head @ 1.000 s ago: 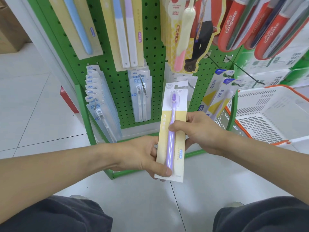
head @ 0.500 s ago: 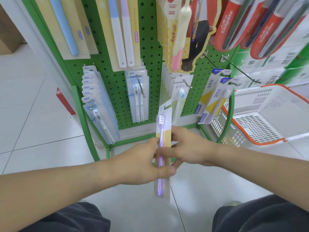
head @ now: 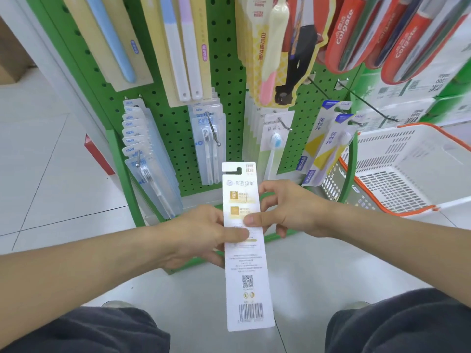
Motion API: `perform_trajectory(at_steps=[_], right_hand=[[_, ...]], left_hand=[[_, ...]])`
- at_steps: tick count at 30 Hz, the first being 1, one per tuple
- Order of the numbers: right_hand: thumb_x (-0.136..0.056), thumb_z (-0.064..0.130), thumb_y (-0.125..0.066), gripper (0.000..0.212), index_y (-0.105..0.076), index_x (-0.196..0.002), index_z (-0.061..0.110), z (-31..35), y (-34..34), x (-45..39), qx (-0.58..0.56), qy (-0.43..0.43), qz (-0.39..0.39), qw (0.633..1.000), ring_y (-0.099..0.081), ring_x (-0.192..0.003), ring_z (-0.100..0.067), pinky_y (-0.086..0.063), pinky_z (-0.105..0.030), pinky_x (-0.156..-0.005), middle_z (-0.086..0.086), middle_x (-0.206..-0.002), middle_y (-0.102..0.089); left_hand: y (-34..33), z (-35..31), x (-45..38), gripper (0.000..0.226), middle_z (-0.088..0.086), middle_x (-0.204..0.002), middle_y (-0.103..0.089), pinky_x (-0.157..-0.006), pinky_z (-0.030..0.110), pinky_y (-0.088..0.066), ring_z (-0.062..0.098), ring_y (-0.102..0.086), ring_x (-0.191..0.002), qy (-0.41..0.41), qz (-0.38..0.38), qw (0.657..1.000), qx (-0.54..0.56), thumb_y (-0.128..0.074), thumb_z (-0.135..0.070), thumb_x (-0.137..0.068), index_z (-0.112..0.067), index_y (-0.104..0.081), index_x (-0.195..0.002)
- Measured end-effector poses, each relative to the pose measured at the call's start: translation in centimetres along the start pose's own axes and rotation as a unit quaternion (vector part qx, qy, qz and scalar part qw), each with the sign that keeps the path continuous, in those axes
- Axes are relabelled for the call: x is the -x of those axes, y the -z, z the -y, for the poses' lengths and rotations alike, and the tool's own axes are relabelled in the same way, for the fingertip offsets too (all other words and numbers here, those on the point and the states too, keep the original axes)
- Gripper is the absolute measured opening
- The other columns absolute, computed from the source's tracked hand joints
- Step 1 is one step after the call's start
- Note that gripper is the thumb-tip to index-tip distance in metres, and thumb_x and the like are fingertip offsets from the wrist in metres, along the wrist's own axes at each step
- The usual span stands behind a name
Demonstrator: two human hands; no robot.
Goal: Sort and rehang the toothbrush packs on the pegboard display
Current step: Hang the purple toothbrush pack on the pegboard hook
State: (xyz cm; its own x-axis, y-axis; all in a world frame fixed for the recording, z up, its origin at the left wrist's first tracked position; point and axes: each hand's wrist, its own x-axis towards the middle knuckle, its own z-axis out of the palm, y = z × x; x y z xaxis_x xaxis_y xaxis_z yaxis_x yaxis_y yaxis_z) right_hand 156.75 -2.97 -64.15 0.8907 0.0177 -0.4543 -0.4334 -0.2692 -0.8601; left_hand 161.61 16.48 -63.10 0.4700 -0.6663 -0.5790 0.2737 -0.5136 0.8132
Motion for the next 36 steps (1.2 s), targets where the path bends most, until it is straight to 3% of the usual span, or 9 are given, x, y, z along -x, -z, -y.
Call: perform_trajectory(at_steps=[4, 7, 11, 17, 23, 26, 29, 33, 36], right_hand=[[-0.083, 0.006, -0.083, 0.034, -0.065, -0.111, 0.006, -0.1, -0.1, -0.1, 0.057, 0.028, 0.05, 0.997, -0.064, -0.069, -0.019, -0.045, -0.022, -0.044, -0.013, -0.092, -0.075], [-0.086, 0.008, -0.08, 0.037, -0.068, -0.121, 0.014, -0.2, 0.1, 0.0, 0.051, 0.047, 0.086, 0.994, -0.069, -0.084, -0.025, -0.05, -0.023, -0.049, -0.014, -0.107, -0.077], [-0.094, 0.008, -0.071, 0.032, -0.066, -0.125, 0.009, -0.6, 0.6, 0.1, 0.027, 0.042, 0.134, 0.99, -0.07, -0.108, -0.039, -0.059, -0.027, -0.066, -0.013, -0.115, -0.075], [-0.096, 0.006, -0.067, 0.029, -0.066, -0.125, 0.009, -0.9, 0.6, 0.0, 0.027, 0.037, 0.162, 0.986, -0.069, -0.099, -0.024, -0.06, -0.032, -0.08, -0.013, -0.119, -0.074], [-0.096, 0.007, -0.067, 0.031, -0.064, -0.128, 0.008, -0.8, 0.5, 0.0, 0.038, 0.031, 0.16, 0.986, -0.071, -0.109, -0.034, -0.058, -0.04, -0.089, -0.01, -0.118, -0.075], [-0.098, 0.018, -0.066, 0.031, -0.063, -0.128, 0.01, -0.4, 0.2, 0.1, 0.019, 0.047, 0.107, 0.993, -0.073, -0.103, -0.032, -0.061, -0.041, -0.086, -0.011, -0.114, -0.076], [-0.103, 0.03, -0.057, 0.039, -0.061, -0.124, -0.003, 0.3, 0.5, 0.1, -0.055, 0.064, 0.025, 0.996, -0.073, -0.09, -0.029, -0.062, -0.043, -0.081, -0.019, -0.112, -0.074], [-0.104, 0.031, -0.054, 0.044, -0.059, -0.113, -0.012, 0.4, 0.4, -0.3, -0.033, 0.077, -0.013, 0.996, -0.071, -0.084, -0.031, -0.063, -0.045, -0.078, -0.025, -0.107, -0.073], [-0.105, 0.038, -0.048, 0.038, -0.069, -0.102, 0.006, -0.1, -0.3, 0.0, 0.035, 0.034, 0.067, 0.997, -0.074, -0.086, -0.02, -0.063, -0.033, -0.072, -0.008, -0.097, -0.078]], left_hand=[[0.3, -0.4, -0.1, 0.021, 0.004, -0.09, -0.079, -0.06, 0.039, -0.064, 0.025, -0.077, -0.076, -0.099, -0.139, 0.985, 0.014, -0.062, -0.015, -0.099, -0.015, -0.058, -0.119], [0.5, -0.6, -0.2, 0.024, 0.003, -0.089, -0.079, -0.054, 0.04, -0.062, 0.024, -0.077, -0.072, -0.13, -0.165, 0.977, -0.025, -0.063, -0.01, -0.097, -0.015, -0.057, -0.12], [0.4, -0.7, -0.1, 0.031, 0.003, -0.092, -0.079, -0.052, 0.04, -0.061, 0.023, -0.077, -0.072, -0.146, -0.171, 0.972, -0.062, -0.068, -0.012, -0.095, -0.016, -0.055, -0.122], [0.3, -1.0, -0.1, 0.028, 0.0, -0.089, -0.079, -0.049, 0.038, -0.06, 0.022, -0.076, -0.067, -0.137, -0.19, 0.967, -0.104, -0.07, -0.013, -0.093, -0.017, -0.054, -0.115], [0.3, -1.5, -0.1, 0.024, 0.001, -0.083, -0.079, -0.051, 0.045, -0.062, 0.026, -0.075, -0.062, -0.123, -0.203, 0.962, -0.135, -0.071, -0.014, -0.092, -0.013, -0.052, -0.106], [0.3, -1.5, -0.1, 0.023, 0.001, -0.082, -0.078, -0.051, 0.042, -0.061, 0.024, -0.075, -0.061, -0.12, -0.208, 0.959, -0.15, -0.072, -0.015, -0.091, -0.014, -0.052, -0.103], [0.4, -1.5, -0.1, 0.023, 0.001, -0.082, -0.079, -0.051, 0.041, -0.062, 0.022, -0.076, -0.063, -0.114, -0.204, 0.959, -0.159, -0.071, -0.017, -0.092, -0.015, -0.051, -0.101], [0.3, -1.4, -0.2, 0.021, 0.005, -0.083, -0.079, -0.055, 0.04, -0.062, 0.025, -0.077, -0.071, -0.103, -0.183, 0.975, -0.071, -0.067, -0.014, -0.095, -0.009, -0.054, -0.11], [0.2, -1.2, -0.3, 0.017, 0.009, -0.089, -0.079, -0.06, 0.039, -0.064, 0.027, -0.077, -0.077, -0.096, -0.166, 0.982, 0.006, -0.062, -0.011, -0.099, -0.005, -0.062, -0.115]])
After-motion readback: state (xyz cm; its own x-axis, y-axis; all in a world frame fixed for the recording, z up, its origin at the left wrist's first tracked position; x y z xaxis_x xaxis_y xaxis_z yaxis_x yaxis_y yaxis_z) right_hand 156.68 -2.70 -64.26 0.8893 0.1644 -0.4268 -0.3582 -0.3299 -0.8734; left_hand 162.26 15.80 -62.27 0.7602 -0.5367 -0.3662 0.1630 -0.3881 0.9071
